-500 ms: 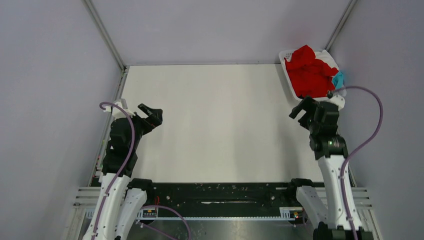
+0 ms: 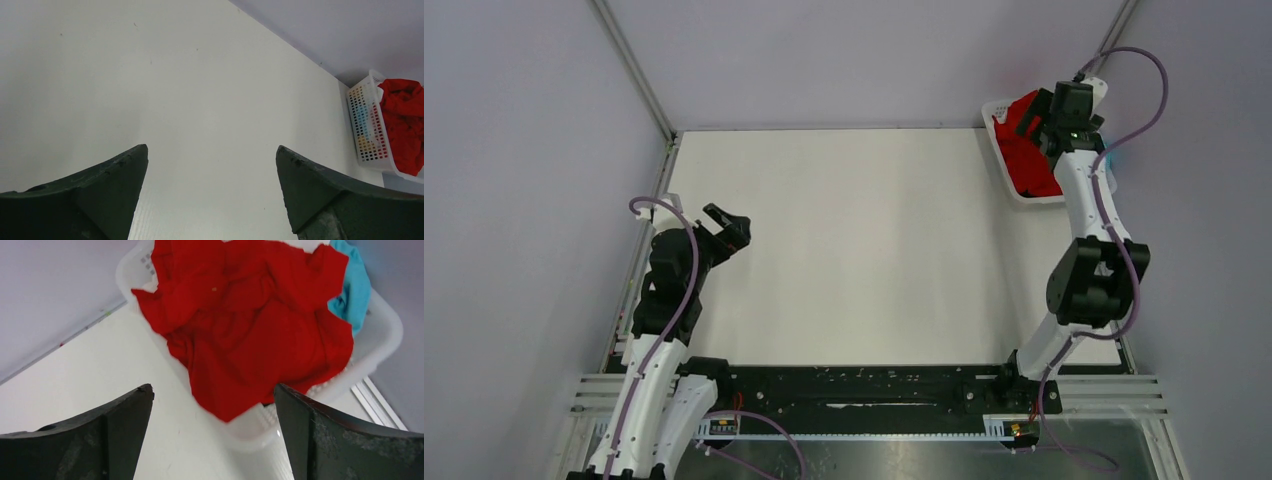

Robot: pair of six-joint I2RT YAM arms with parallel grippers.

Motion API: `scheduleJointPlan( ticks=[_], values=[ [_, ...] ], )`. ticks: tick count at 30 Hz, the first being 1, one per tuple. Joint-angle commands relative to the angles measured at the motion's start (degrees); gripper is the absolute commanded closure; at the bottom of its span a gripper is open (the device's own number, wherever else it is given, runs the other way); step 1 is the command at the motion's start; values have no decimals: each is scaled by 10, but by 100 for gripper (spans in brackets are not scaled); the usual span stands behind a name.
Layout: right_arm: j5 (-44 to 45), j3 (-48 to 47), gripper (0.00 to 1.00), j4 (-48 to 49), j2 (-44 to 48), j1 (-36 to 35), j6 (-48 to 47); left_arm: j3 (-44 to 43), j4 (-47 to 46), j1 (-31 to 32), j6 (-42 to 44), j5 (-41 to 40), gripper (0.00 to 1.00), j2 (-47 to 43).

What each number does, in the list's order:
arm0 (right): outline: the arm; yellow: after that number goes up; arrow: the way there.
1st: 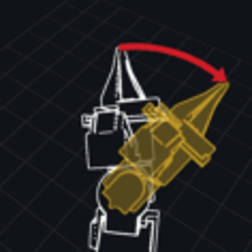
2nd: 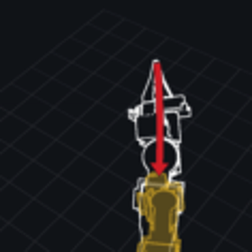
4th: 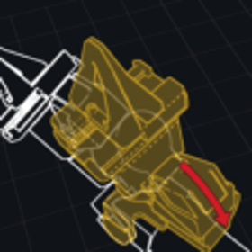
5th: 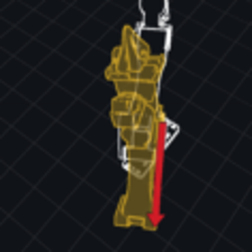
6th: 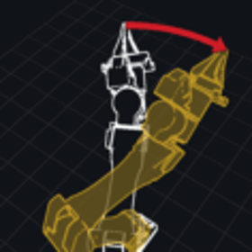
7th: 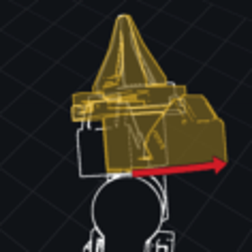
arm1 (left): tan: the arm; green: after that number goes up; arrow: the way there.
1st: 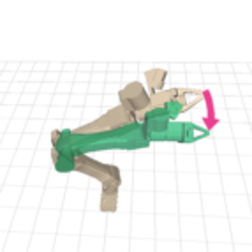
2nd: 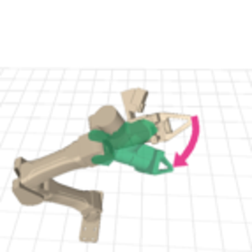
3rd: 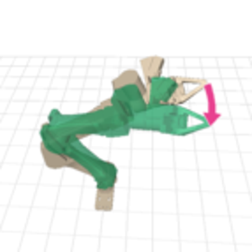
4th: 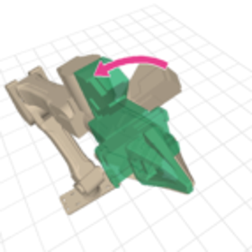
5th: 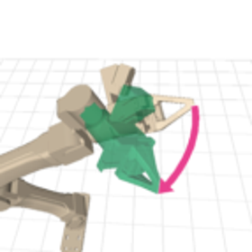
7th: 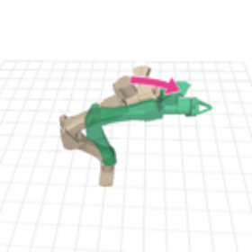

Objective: Fold and stack the t-shirts
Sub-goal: Grab crumpled tshirt from bin with the right arm

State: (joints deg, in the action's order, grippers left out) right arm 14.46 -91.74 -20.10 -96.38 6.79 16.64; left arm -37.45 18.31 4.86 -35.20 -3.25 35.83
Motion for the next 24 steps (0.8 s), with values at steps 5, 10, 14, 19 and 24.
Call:
scheduleJointPlan(
  ticks=[5, 10, 14, 19, 24],
  values=[
    [27, -218, 1, 31, -211, 9, -34, -3, -73, -2, -15, 15, 1, 52],
    [21, -377, 9, -13, -357, 15, -19, -7, -85, -2, -19, 30, 1, 86],
    [-8, -530, 46, -80, -447, 17, -10, -12, -84, -2, -18, 30, 1, 98],
    [0, -501, 100, -59, -403, 17, -17, -12, -68, -2, -17, 23, 1, 86],
    [-74, -444, 100, -70, -296, 16, -14, -8, -49, -2, -15, 26, 1, 54]
  ],
)
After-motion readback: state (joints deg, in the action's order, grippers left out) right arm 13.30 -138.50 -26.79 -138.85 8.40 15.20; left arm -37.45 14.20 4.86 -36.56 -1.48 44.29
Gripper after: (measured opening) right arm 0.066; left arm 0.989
